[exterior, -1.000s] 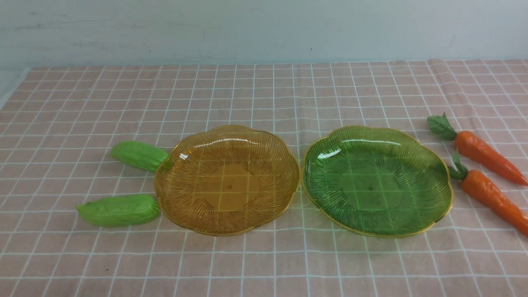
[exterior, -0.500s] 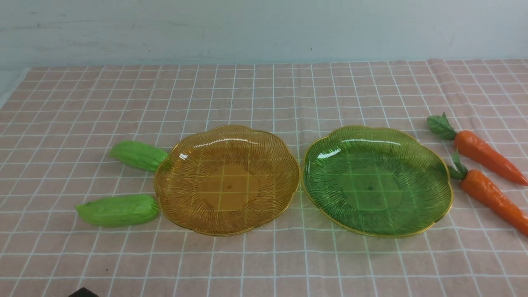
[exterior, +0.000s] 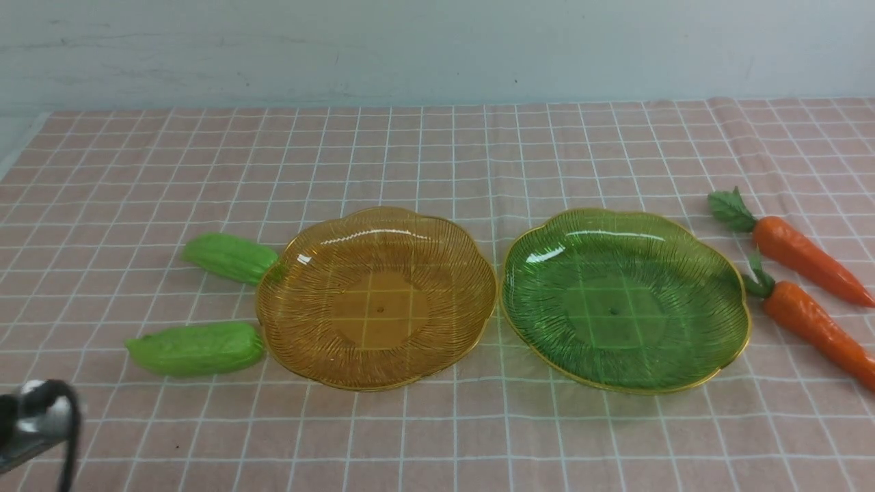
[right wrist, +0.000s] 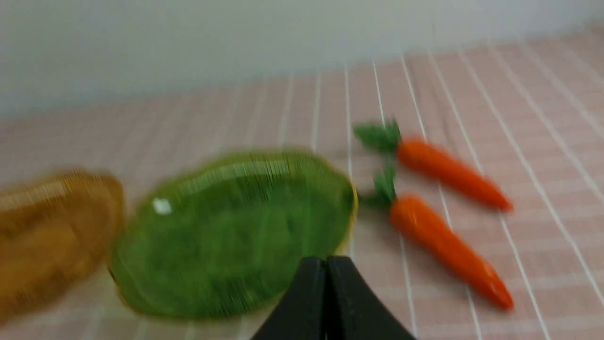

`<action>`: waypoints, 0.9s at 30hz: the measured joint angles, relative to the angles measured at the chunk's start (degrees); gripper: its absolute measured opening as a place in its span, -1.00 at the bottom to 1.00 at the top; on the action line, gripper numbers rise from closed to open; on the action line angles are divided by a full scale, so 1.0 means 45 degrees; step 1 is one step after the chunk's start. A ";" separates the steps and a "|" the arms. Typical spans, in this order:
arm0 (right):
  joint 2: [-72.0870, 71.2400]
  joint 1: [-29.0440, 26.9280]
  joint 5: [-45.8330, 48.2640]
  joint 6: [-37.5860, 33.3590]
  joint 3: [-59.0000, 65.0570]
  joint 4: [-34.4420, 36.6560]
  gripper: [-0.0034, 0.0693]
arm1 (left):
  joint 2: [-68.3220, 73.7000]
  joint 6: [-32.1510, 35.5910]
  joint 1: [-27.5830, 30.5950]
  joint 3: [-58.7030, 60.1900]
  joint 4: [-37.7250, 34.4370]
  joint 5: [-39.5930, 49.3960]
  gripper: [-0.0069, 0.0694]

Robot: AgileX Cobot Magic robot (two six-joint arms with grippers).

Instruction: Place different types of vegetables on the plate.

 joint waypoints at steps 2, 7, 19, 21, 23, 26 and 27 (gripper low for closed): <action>0.1641 0.0000 0.0672 0.0389 -0.0507 -0.0495 -0.94 | 0.1139 0.0121 0.0000 -0.0331 0.0778 0.0595 -0.83; 0.6143 0.0000 0.1517 0.0663 -0.2343 -0.1110 -0.92 | 0.3666 0.0628 0.0000 -0.1255 0.2260 0.1329 -0.83; 1.3282 0.0000 0.3621 -0.0402 -0.7218 -0.1865 -0.37 | 0.4496 0.1412 0.0000 -0.1588 0.2646 0.1351 -0.77; 1.4226 0.0000 0.3971 -0.0402 -0.7995 -0.2280 -0.18 | 0.4496 0.1412 0.0000 -0.1588 0.2646 0.1351 -0.77; 1.4881 0.0000 0.4036 -0.0419 -0.8675 -0.2650 0.06 | 0.4496 0.1412 0.0000 -0.1588 0.2646 0.1351 -0.76; 1.5303 0.0000 0.3948 -0.0817 -0.9208 -0.2897 0.32 | 0.4496 0.1412 0.0000 -0.1588 0.2646 0.1351 -0.74; 1.5402 0.0000 0.3826 -0.0967 -0.9274 -0.2898 0.37 | 0.4496 0.1412 0.0000 -0.1588 0.2646 0.1351 -0.74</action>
